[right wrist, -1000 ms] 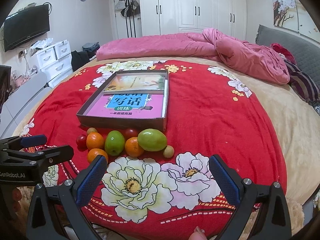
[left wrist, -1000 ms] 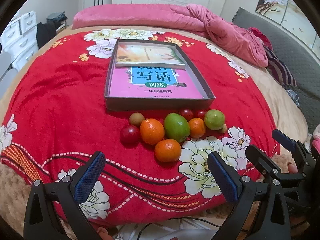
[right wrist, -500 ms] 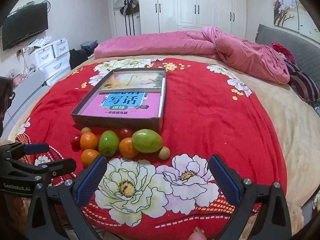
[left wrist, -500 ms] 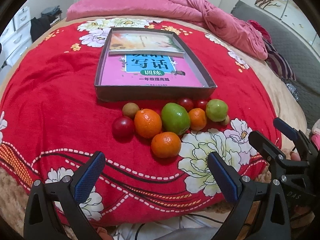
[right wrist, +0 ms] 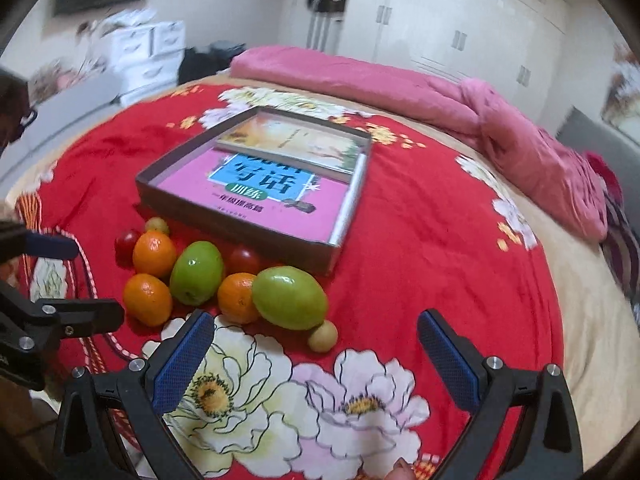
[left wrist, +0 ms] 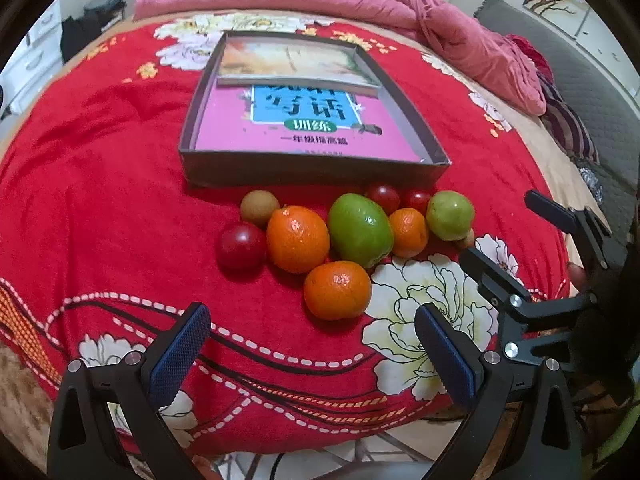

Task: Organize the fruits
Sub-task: 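Close the left gripper on an orange while the right gripper grasps a large green fruit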

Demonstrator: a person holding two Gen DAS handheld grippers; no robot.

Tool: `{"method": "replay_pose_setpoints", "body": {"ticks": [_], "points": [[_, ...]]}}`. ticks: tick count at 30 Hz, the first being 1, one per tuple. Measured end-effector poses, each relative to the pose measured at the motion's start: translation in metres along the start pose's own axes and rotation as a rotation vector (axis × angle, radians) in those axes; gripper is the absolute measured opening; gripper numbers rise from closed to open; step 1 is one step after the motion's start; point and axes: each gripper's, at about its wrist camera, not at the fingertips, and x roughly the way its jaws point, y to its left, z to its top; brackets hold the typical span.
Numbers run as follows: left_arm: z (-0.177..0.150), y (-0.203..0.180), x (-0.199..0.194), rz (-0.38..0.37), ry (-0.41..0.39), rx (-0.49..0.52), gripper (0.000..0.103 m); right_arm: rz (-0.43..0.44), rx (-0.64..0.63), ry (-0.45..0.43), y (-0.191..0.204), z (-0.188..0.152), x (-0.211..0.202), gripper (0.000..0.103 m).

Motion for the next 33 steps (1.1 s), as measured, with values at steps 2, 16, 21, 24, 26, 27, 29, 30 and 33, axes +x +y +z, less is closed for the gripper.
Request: {"method": "replay_pose_setpoints", "body": {"ticks": [2,16,21,24,26,27,29,30,33], "points": [[0.001,-0.001,0.003,-0.002,0.011,-0.002,0.102,0.011,-0.025,0.001,0.001,0.003,0.007,0.102],[0.01,-0.005,0.023,-0.02,0.039,0.003,0.096,0.146,0.033,0.052,-0.023,0.008,0.04,0.087],[0.012,-0.008,0.028,-0.027,0.043,0.013,0.096,0.173,-0.012,0.062,-0.016,0.007,0.046,0.076],[0.013,-0.01,0.03,-0.033,0.046,0.029,0.079,0.188,-0.035,0.079,-0.013,0.007,0.052,0.071],[0.013,-0.013,0.034,-0.037,0.064,0.045,0.068,0.197,-0.041,0.075,-0.012,0.007,0.053,0.068],[0.013,-0.013,0.036,-0.036,0.067,0.045,0.068,0.205,-0.04,0.075,-0.013,0.008,0.053,0.064],[0.012,-0.014,0.038,-0.041,0.071,0.047,0.067,0.222,-0.04,0.076,-0.012,0.008,0.054,0.059],[0.013,-0.015,0.038,-0.04,0.071,0.051,0.067,0.225,-0.043,0.076,-0.011,0.008,0.054,0.055],[0.014,-0.016,0.041,-0.043,0.07,0.058,0.061,0.24,-0.046,0.071,-0.01,0.007,0.053,0.049]]}}
